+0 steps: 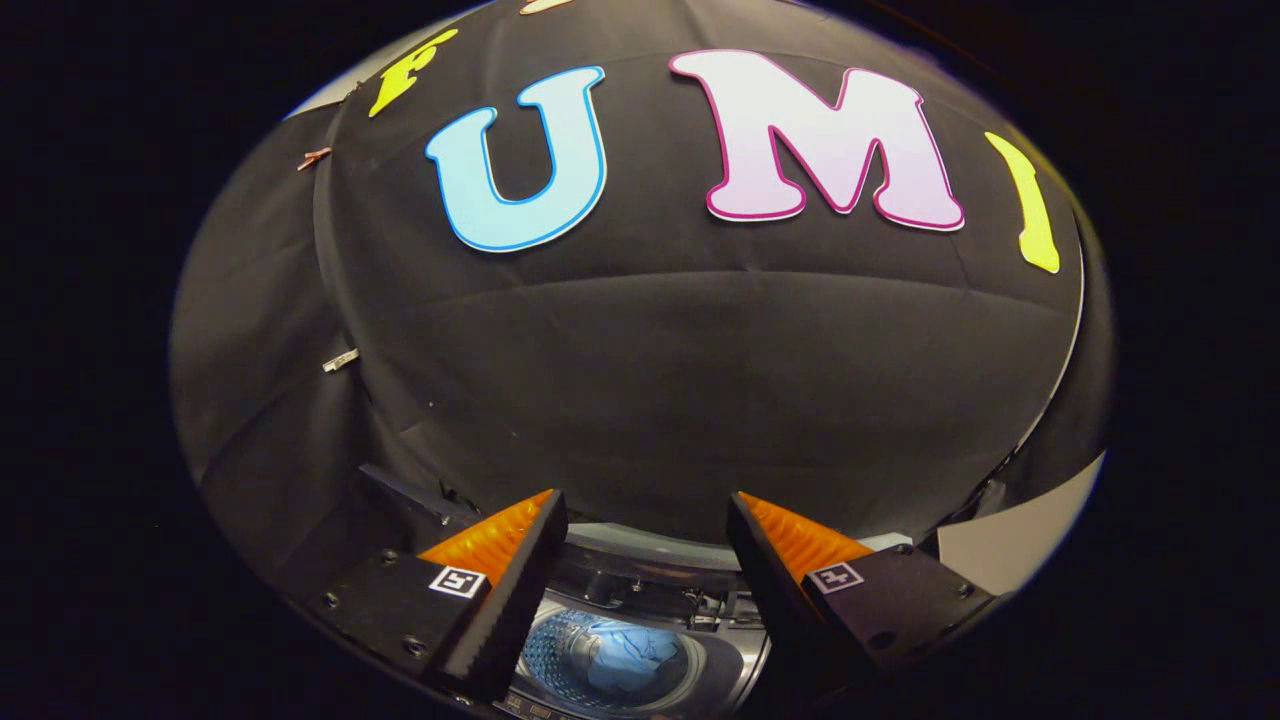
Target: Put the clothes into the washing machine and then close the washing machine lid.
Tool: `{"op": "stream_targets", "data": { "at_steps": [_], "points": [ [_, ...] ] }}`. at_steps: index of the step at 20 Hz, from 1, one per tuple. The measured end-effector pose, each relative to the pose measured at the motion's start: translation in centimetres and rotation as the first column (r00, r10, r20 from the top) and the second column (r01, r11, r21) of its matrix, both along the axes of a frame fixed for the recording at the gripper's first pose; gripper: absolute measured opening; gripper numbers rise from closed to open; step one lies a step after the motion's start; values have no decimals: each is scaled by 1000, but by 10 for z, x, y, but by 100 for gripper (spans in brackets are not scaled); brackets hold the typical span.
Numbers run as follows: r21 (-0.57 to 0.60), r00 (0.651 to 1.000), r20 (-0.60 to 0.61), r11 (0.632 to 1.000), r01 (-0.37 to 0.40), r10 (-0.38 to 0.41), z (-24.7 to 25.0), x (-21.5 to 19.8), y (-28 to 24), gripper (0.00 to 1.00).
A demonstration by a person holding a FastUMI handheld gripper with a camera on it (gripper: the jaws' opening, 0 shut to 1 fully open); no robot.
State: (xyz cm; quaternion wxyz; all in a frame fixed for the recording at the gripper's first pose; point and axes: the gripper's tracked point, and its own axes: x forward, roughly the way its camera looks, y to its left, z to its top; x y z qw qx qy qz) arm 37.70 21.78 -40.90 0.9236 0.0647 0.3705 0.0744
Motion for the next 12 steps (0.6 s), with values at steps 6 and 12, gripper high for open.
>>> {"op": "stream_targets", "data": {
  "at_steps": [6, 12],
  "points": [
    [-24, 999, 2, 999, -41, 41, 15, -48, 18, 100],
    [-65, 990, -15, 988, -140, 139, 19, -93, 28, 96]
  ]
}}
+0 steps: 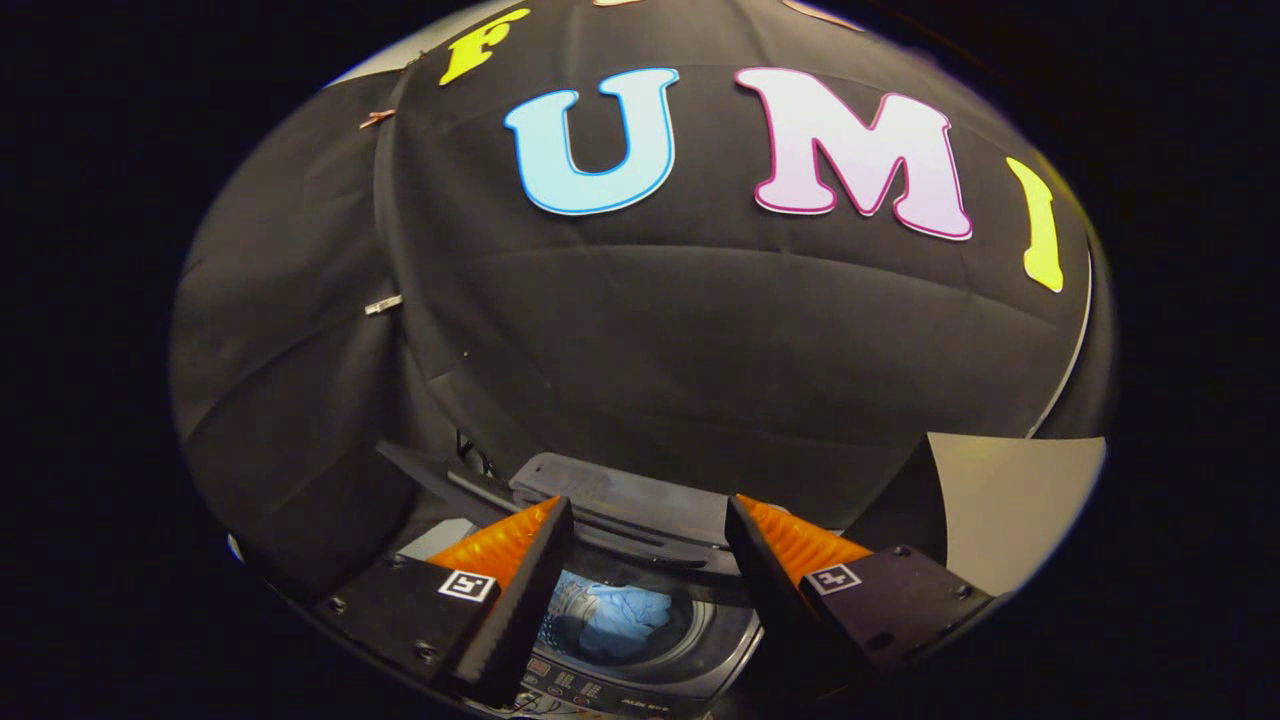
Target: Put the clothes into the washing machine and then close the washing machine lid.
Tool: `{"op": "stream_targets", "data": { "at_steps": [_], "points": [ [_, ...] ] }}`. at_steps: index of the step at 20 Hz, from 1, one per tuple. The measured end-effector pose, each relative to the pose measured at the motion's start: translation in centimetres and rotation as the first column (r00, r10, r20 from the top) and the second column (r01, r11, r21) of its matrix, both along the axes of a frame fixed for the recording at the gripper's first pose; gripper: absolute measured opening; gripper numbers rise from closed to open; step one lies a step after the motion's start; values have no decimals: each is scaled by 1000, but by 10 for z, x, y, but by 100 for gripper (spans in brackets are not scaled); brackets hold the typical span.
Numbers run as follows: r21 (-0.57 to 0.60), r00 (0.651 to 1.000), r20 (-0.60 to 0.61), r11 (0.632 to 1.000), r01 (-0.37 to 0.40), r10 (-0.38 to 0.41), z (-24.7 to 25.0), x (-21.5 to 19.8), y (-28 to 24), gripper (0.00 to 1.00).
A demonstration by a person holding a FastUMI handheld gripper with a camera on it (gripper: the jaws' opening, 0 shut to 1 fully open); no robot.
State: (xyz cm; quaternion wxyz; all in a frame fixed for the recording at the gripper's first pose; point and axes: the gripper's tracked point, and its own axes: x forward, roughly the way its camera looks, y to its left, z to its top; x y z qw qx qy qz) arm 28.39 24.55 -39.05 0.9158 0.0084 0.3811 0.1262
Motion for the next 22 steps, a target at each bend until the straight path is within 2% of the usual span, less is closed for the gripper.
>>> {"op": "stream_targets", "data": {
  "at_steps": [6, 12, 16, 20, 22],
  "points": [
    [6, 996, -54, 998, -65, 65, -12, -31, 8, 97],
    [68, 994, -96, 997, -36, 43, -18, -29, 5, 96],
    [73, 993, -99, 996, -52, 59, -20, -30, 6, 96],
    [93, 984, -148, 992, -83, 96, -32, -51, 14, 97],
    [79, 988, -127, 993, -83, 93, -28, -51, 11, 97]
  ]
}}
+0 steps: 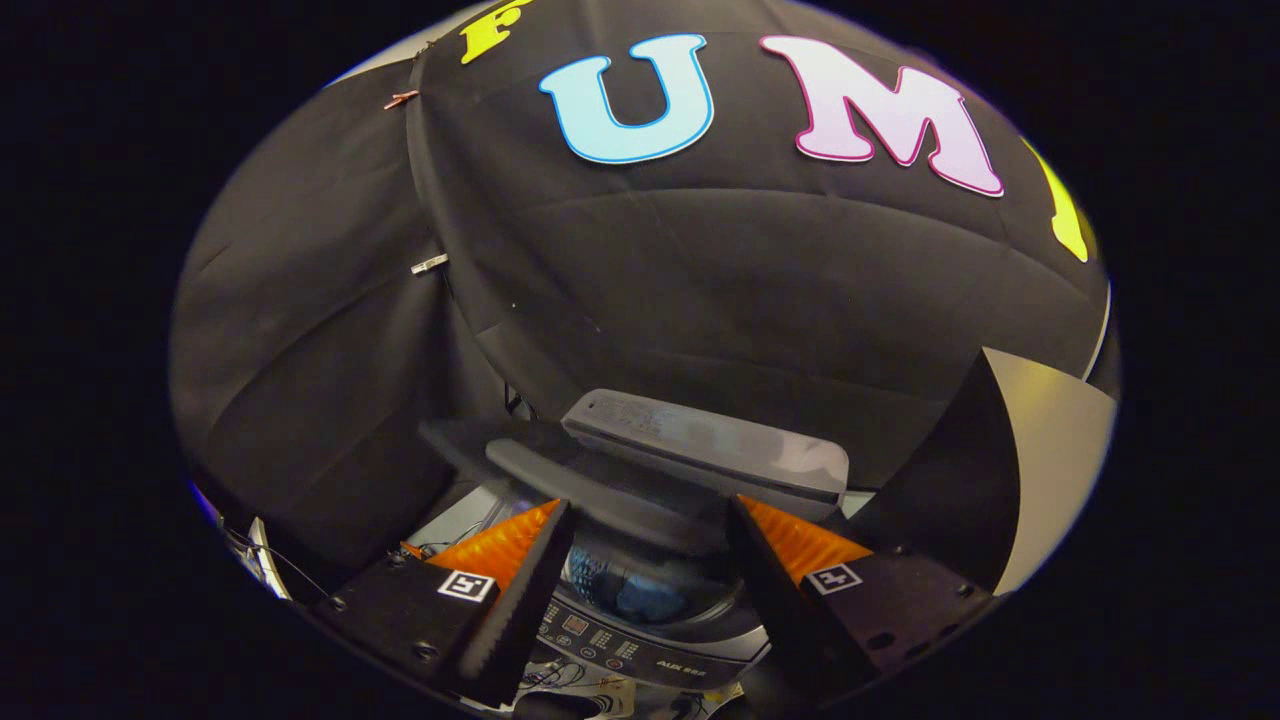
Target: Put the clothes into the washing machine and then close the washing machine lid.
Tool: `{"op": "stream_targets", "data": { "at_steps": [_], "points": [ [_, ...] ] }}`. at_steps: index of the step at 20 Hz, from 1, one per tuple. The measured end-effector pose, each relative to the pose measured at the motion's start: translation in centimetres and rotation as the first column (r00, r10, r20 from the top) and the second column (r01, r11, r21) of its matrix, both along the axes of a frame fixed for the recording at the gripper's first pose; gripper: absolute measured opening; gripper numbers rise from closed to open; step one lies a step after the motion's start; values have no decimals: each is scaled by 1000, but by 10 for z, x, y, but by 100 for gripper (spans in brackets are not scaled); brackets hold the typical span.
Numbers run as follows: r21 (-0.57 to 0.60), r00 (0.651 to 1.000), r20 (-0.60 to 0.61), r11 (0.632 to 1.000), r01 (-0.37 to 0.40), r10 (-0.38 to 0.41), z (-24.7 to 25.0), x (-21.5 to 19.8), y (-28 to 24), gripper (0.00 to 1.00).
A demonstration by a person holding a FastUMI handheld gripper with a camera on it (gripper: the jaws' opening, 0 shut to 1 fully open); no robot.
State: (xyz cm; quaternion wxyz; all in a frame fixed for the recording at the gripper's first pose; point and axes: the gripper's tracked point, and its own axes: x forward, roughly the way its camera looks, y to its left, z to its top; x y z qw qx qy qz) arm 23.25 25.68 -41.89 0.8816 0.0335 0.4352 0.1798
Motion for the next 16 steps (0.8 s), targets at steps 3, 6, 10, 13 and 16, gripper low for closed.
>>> {"op": "stream_targets", "data": {
  "at_steps": [3, 6, 10, 13, 16],
  "points": [
    [3, 1000, 16, 1000, -13, 13, 9, -2, 2, 97],
    [10, 999, 43, 1000, -29, 29, 23, -4, 1, 96],
    [39, 997, 72, 999, -31, 28, 51, -14, -2, 96],
    [49, 991, 127, 998, -39, 33, 81, -21, -10, 96],
    [65, 983, 180, 997, -34, 22, 115, -29, -25, 96]
  ]
}}
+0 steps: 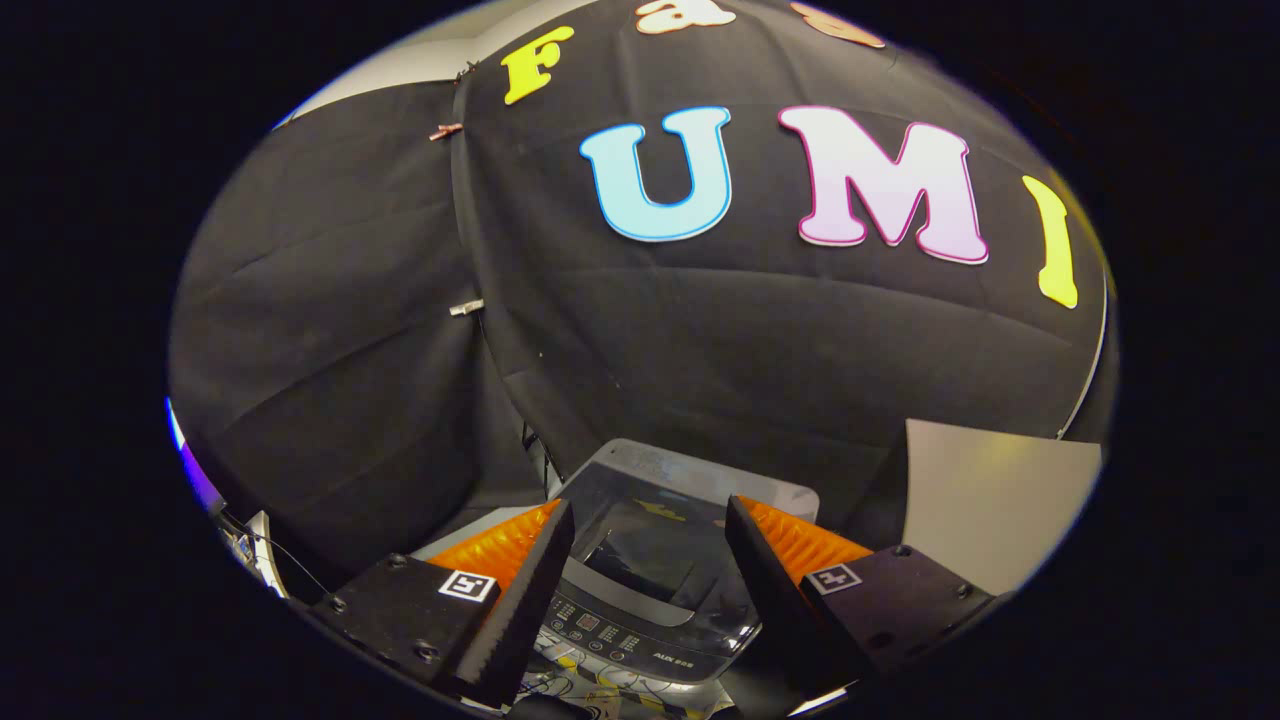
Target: Put the clothes into the washing machine and then close the washing machine lid.
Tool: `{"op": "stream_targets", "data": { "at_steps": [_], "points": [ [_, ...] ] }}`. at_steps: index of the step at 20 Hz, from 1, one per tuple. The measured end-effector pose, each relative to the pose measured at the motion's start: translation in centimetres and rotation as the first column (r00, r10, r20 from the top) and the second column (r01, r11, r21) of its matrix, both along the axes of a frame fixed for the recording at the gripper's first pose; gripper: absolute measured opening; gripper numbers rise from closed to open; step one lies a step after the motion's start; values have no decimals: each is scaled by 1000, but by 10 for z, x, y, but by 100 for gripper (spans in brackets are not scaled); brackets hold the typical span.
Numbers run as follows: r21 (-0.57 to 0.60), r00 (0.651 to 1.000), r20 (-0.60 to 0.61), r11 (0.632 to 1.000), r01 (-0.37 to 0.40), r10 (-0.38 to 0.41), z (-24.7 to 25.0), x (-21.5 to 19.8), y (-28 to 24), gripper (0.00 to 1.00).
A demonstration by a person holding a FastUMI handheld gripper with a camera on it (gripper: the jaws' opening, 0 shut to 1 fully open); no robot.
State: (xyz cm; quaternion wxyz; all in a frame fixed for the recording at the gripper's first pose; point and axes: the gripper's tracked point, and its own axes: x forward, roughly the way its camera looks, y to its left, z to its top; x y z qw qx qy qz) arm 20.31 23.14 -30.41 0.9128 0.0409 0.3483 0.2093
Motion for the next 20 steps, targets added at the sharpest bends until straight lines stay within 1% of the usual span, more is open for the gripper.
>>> {"op": "stream_targets", "data": {
  "at_steps": [4, 7, 9, 12, 17, 20],
  "points": [
    [-3, 997, 80, 1000, 13, -13, 45, -12, -32, 96],
    [0, 988, 147, 999, 50, -50, 83, -21, -69, 96],
    [4, 973, 216, 996, 84, -83, 110, -29, -97, 96],
    [20, 954, 276, 993, 117, -118, 141, -51, -135, 96],
    [25, 893, 410, 981, 193, -186, 192, -89, -201, 96],
    [24, 869, 441, 971, 237, -223, 208, -121, -234, 98]
  ]
}}
